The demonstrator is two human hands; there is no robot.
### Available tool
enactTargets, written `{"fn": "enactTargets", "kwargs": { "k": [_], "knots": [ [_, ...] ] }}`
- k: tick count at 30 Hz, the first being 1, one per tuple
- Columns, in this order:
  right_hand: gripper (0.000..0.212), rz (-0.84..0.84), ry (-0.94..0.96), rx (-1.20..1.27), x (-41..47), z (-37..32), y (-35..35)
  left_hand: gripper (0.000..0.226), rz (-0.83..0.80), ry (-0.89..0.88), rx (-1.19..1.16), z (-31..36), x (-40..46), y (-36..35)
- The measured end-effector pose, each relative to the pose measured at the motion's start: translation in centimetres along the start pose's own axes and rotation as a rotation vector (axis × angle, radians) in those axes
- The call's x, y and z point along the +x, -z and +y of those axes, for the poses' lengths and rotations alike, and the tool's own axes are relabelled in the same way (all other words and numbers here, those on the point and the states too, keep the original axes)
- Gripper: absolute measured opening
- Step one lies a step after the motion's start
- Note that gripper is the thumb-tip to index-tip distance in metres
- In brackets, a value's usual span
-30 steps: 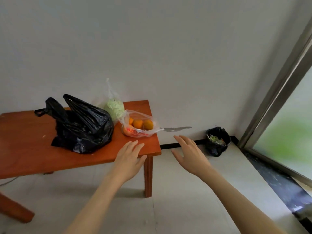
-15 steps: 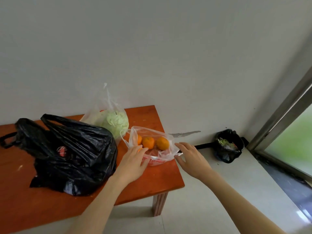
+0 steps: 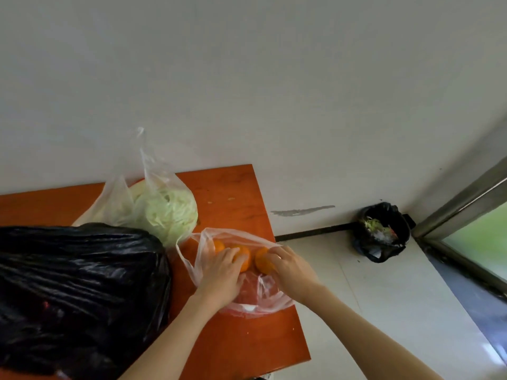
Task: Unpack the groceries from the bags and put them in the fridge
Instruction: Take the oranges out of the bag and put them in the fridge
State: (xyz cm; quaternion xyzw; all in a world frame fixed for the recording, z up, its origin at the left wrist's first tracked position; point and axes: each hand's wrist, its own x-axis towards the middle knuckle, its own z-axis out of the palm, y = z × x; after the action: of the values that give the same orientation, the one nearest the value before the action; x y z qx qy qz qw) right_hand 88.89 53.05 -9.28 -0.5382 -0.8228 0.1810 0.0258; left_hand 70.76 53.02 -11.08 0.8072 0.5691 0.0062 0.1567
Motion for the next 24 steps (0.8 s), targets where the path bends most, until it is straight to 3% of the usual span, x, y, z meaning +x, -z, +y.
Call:
{"fn": "enactTargets", "kwargs": {
  "k": [4, 8, 13, 19, 24],
  "knots": [
    [0.034, -0.074, 0.082, -0.011, 3.5, 2.1, -1.6, 0.048, -0.051, 0.025, 0.076, -0.9, 2.5, -1.5],
    [0.057, -0.171, 0.119, -0.064, 5.2, 4.2, -3.5, 0.048, -0.022, 0.072, 0.098, -0.6, 4.0, -2.4],
    [0.079, -0.256, 0.118, -0.029, 6.1, 5.3, -4.4, 0.066, 0.007, 0.092, 0.198, -0.4, 5.0, -3.2],
    [0.083, -0.229, 0.134, 0.025, 6.2, 5.7, -4.7, 0.078, -0.064, 0.100, 0.214, -1.0, 5.6, -3.8],
    [0.076, -0.086, 0.100, 0.111, 4.5, 5.3, -3.8, 0.076, -0.107, 0.072, 0.187, -0.7, 4.6, -3.0]
  ]
}}
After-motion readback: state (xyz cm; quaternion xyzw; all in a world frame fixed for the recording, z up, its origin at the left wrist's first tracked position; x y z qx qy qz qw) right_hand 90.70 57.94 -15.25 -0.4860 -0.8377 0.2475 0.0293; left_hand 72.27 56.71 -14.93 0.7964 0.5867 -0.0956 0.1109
